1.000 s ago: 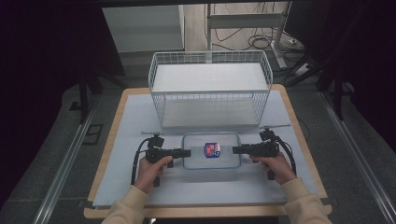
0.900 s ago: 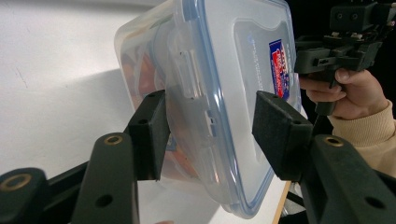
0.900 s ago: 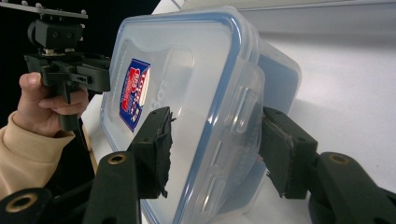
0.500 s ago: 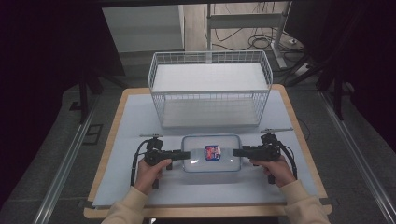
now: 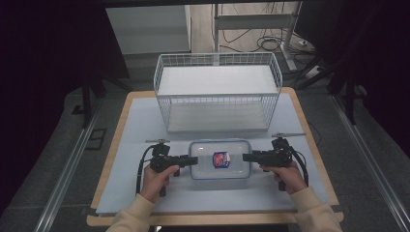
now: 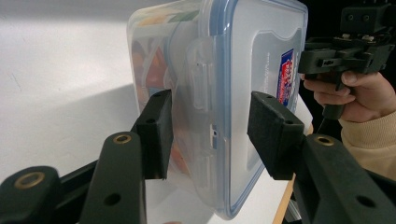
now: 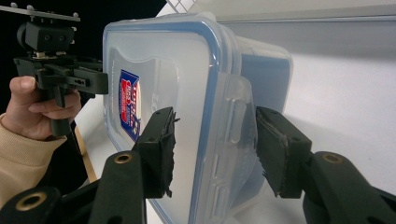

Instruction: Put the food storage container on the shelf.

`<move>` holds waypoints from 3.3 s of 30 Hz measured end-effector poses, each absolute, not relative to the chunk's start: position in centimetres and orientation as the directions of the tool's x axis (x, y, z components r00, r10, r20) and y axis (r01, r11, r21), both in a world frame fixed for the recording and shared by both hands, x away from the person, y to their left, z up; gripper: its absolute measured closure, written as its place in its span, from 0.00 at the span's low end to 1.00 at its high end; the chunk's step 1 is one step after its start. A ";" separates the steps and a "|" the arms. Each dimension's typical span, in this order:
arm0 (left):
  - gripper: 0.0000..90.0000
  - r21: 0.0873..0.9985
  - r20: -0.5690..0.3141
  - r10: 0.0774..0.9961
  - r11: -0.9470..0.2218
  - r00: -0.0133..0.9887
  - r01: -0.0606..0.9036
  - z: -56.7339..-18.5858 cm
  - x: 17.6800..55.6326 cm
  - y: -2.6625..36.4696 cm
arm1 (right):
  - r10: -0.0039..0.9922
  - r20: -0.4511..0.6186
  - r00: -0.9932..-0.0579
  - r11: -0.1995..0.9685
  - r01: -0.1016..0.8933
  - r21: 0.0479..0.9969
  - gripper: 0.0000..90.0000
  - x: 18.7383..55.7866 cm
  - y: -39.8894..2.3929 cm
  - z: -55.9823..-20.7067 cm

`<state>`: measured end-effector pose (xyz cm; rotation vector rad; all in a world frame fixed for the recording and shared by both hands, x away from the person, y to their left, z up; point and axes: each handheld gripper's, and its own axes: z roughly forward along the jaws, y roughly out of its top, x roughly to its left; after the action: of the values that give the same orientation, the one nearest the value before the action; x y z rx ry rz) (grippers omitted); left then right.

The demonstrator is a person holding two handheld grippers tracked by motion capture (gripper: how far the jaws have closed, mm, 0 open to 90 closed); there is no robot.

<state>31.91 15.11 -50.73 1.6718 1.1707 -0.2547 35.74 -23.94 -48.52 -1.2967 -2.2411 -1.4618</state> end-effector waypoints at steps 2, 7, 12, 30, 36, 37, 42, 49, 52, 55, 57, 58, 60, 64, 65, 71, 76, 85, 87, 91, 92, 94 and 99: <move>0.58 0.617 -0.651 0.569 0.011 0.502 0.787 -50.7 31.9 15.1 | 0.570 0.553 -0.607 0.139 0.735 0.663 0.55 35.7 -24.0 -48.5; 0.58 0.625 -0.646 0.569 0.011 0.509 0.781 -50.4 31.9 15.1 | 0.571 0.545 -0.614 0.141 0.727 0.672 0.55 35.6 -24.0 -48.3; 0.58 0.632 -0.646 0.562 0.014 0.517 0.774 -50.0 31.9 15.1 | 0.568 0.534 -0.626 0.139 0.713 0.687 0.56 35.5 -24.1 -47.7; 0.58 0.666 -0.630 0.558 0.030 0.541 0.745 -47.8 32.2 15.2 | 0.558 0.483 -0.674 0.139 0.651 0.747 0.56 35.7 -24.1 -45.3; 0.58 0.690 -0.605 0.567 0.023 0.559 0.724 -46.1 32.5 15.2 | 0.555 0.474 -0.683 0.131 0.635 0.761 0.56 35.9 -24.0 -44.1; 0.58 0.694 -0.602 0.568 0.023 0.561 0.720 -45.7 32.5 15.2 | 0.554 0.469 -0.688 0.131 0.628 0.767 0.56 36.0 -24.0 -43.8; 0.58 0.720 -0.580 0.567 0.021 0.585 0.694 -43.9 32.8 15.4 | 0.549 0.453 -0.703 0.124 0.604 0.787 0.56 36.1 -24.0 -42.0; 0.58 0.746 -0.558 0.567 0.022 0.606 0.666 -41.7 33.1 15.7 | 0.544 0.419 -0.727 0.125 0.564 0.816 0.56 36.4 -23.8 -39.6; 0.58 0.754 -0.549 0.568 0.020 0.613 0.657 -40.9 33.3 15.8 | 0.542 0.410 -0.734 0.125 0.553 0.824 0.56 36.6 -23.6 -38.8; 0.58 0.761 -0.541 0.572 0.021 0.617 0.649 -40.1 33.6 16.0 | 0.540 0.405 -0.738 0.122 0.545 0.830 0.56 36.9 -23.4 -38.1; 0.58 0.767 -0.534 0.572 0.017 0.623 0.642 -39.6 33.9 16.1 | 0.539 0.402 -0.740 0.121 0.541 0.833 0.56 37.1 -23.3 -37.6; 0.58 0.768 -0.531 0.573 0.015 0.624 0.640 -39.3 34.0 16.1 | 0.540 0.398 -0.741 0.121 0.537 0.835 0.56 37.2 -23.3 -37.4; 0.58 0.772 -0.527 0.572 0.013 0.628 0.635 -38.8 34.2 16.2 | 0.539 0.395 -0.744 0.119 0.532 0.838 0.56 37.4 -23.2 -36.9; 0.58 0.779 -0.519 0.574 0.012 0.634 0.627 -38.0 34.5 16.2 | 0.539 0.384 -0.749 0.118 0.518 0.847 0.56 37.8 -23.1 -35.9; 0.58 0.782 -0.516 0.575 0.012 0.636 0.623 -37.7 34.6 16.3 | 0.539 0.382 -0.751 0.118 0.516 0.848 0.56 37.9 -23.1 -35.7; 0.58 0.794 -0.503 0.577 0.015 0.644 0.607 -36.0 35.4 16.2 | 0.538 0.367 -0.759 0.117 0.498 0.859 0.56 38.6 -23.1 -34.2; 0.58 0.801 -0.493 0.581 0.013 0.648 0.598 -35.0 36.3 16.2 | 0.539 0.360 -0.761 0.118 0.492 0.863 0.56 39.5 -23.1 -33.2; 0.58 0.815 -0.475 0.586 0.010 0.657 0.580 -32.9 38.5 16.1 | 0.542 0.351 -0.764 0.118 0.483 0.868 0.56 41.5 -23.1 -31.2; 0.58 0.816 -0.469 0.587 0.004 0.660 0.578 -32.5 39.1 16.1 | 0.545 0.350 -0.762 0.117 0.483 0.868 0.56 42.0 -23.1 -30.8; 0.58 0.817 -0.468 0.589 0.004 0.658 0.577 -32.0 39.9 16.1 | 0.548 0.351 -0.759 0.120 0.486 0.865 0.56 43.1 -23.1 -30.2; 0.58 0.818 -0.466 0.588 0.002 0.661 0.575 -31.8 40.5 16.1 | 0.548 0.349 -0.760 0.123 0.486 0.865 0.56 43.3 -23.1 -30.1; 0.58 0.814 -0.472 0.587 0.002 0.658 0.581 -31.6 41.2 16.1 | 0.551 0.353 -0.756 0.118 0.490 0.864 0.56 43.9 -23.0 -29.9; 0.58 0.812 -0.474 0.588 0.005 0.655 0.583 -31.1 42.8 16.2 | 0.551 0.357 -0.754 0.117 0.494 0.862 0.56 45.5 -23.0 -29.4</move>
<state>42.77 16.24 -31.06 1.6524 0.9728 0.0054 45.48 -22.96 -29.43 -1.1170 -2.3856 -1.8034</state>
